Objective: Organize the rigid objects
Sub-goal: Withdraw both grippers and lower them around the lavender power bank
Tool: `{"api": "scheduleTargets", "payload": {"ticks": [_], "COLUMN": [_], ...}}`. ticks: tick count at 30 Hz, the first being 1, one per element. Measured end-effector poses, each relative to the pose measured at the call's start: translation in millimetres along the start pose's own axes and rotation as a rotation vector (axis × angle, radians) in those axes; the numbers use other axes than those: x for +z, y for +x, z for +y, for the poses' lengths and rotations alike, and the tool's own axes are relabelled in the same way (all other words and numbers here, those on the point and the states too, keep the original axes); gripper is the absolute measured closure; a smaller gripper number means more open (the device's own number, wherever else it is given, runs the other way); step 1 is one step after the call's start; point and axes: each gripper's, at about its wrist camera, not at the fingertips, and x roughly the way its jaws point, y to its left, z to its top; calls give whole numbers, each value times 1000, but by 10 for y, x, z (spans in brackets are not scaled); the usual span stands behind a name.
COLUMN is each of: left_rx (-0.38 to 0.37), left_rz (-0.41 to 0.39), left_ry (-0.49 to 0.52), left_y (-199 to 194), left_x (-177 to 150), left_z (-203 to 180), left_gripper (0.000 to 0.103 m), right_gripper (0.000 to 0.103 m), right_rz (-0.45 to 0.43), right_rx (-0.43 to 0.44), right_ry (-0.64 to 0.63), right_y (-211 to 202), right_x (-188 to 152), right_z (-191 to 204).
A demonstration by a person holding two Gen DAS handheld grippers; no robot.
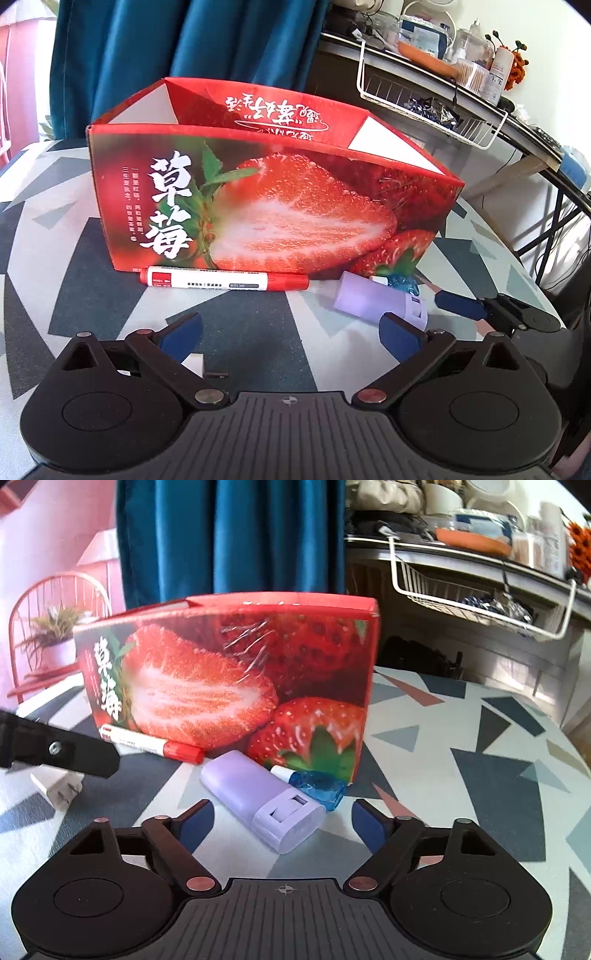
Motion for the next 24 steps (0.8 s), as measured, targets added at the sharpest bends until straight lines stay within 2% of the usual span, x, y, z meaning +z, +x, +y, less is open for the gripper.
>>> {"api": "scheduleTargets", "payload": {"ticks": [2, 7, 11, 15, 19, 24], "left_rx": [-3, -44, -115, -128, -154, -160], "left_rz": [6, 19, 87, 96, 109, 118], "left_ry": [-2, 17, -2, 26, 12, 19], "left_y": [42, 200, 434, 572, 657, 788], "left_x": [16, 133, 247, 271, 261, 275], "left_z": [-24, -104, -160, -261, -264, -278], "left_gripper": [5, 18, 23, 26, 36, 38], "right_gripper": [37, 41, 46, 52, 54, 57], "right_rz": [-3, 12, 26, 24, 15, 32], "right_rx": [-4, -4, -7, -14, -26, -29], "right_ry": [-28, -43, -32, -8, -22, -52], "right_y": [2, 37, 67, 66, 37, 77], "right_x": [-8, 1, 2, -4, -20, -19], "right_z": [47, 74, 59, 21, 47, 103]}}
